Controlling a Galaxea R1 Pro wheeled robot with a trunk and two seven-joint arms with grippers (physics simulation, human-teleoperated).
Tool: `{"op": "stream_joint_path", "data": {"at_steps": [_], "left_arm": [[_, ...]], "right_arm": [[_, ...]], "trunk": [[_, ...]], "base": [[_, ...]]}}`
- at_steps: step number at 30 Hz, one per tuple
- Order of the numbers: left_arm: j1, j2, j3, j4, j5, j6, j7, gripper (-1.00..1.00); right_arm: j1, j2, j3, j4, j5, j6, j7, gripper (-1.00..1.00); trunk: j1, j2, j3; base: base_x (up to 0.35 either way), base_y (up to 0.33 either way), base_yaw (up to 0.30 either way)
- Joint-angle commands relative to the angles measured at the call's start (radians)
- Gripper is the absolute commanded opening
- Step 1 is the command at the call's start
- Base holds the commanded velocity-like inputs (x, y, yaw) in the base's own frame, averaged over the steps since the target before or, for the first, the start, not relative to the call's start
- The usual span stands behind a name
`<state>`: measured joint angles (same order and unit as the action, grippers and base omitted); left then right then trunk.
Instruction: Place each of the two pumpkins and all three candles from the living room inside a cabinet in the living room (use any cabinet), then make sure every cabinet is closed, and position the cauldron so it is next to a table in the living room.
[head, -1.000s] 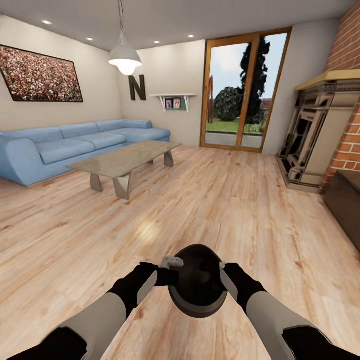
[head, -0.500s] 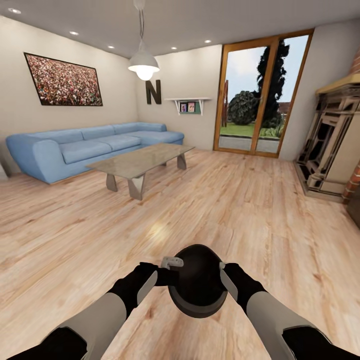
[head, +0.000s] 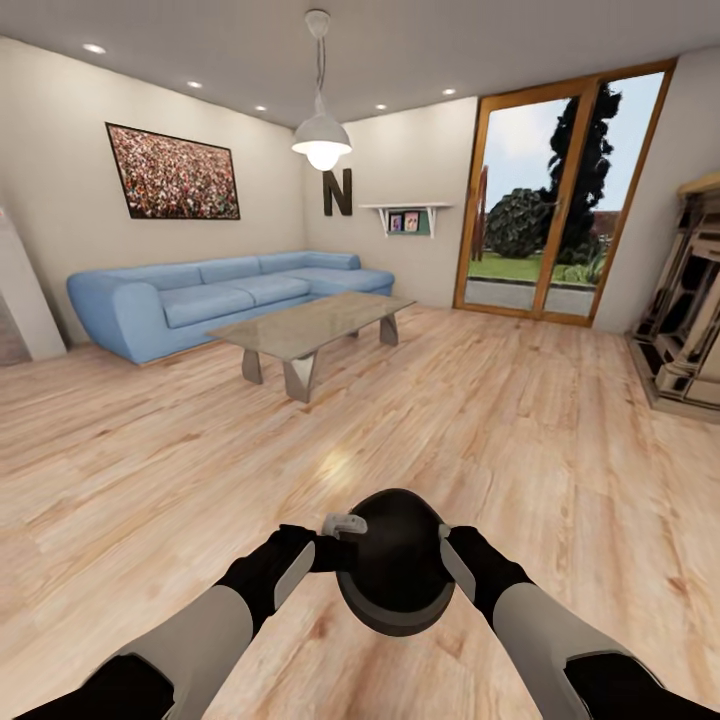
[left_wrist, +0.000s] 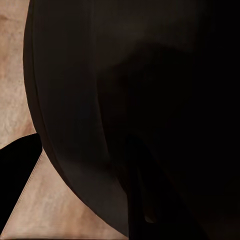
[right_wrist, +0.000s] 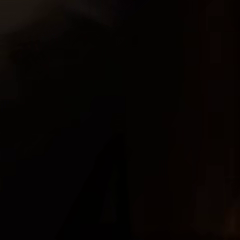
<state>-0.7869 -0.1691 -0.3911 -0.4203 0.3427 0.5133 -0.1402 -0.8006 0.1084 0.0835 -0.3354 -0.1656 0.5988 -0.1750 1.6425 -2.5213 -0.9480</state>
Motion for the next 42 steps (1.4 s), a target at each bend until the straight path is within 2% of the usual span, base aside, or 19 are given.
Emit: {"op": "stream_joint_path", "data": {"at_steps": [1, 20, 42], "left_arm": [[-0.002, 0.005, -0.016, -0.002, -0.011, 0.002, 0.002, -1.0], [-0.001, 0.005, -0.017, -0.002, -0.011, 0.002, 0.002, -1.0], [-0.001, 0.005, -0.017, -0.002, -0.011, 0.002, 0.001, -1.0]], "right_arm": [[0.0, -0.001, 0.039, 0.001, -0.057, -0.001, -0.006, -1.0], [0.0, -0.001, 0.038, 0.001, -0.057, -0.001, -0.006, -1.0], [0.0, -0.001, 0.038, 0.0, -0.057, -0.001, -0.007, -1.0]], "trunk": [[0.0, -0.001, 0.0], [0.0, -0.001, 0.023], [0.0, -0.001, 0.024]], "base": [[0.0, 0.0, 0.19], [0.011, 0.006, 0.179], [0.229, 0.186, 0.005]]}}
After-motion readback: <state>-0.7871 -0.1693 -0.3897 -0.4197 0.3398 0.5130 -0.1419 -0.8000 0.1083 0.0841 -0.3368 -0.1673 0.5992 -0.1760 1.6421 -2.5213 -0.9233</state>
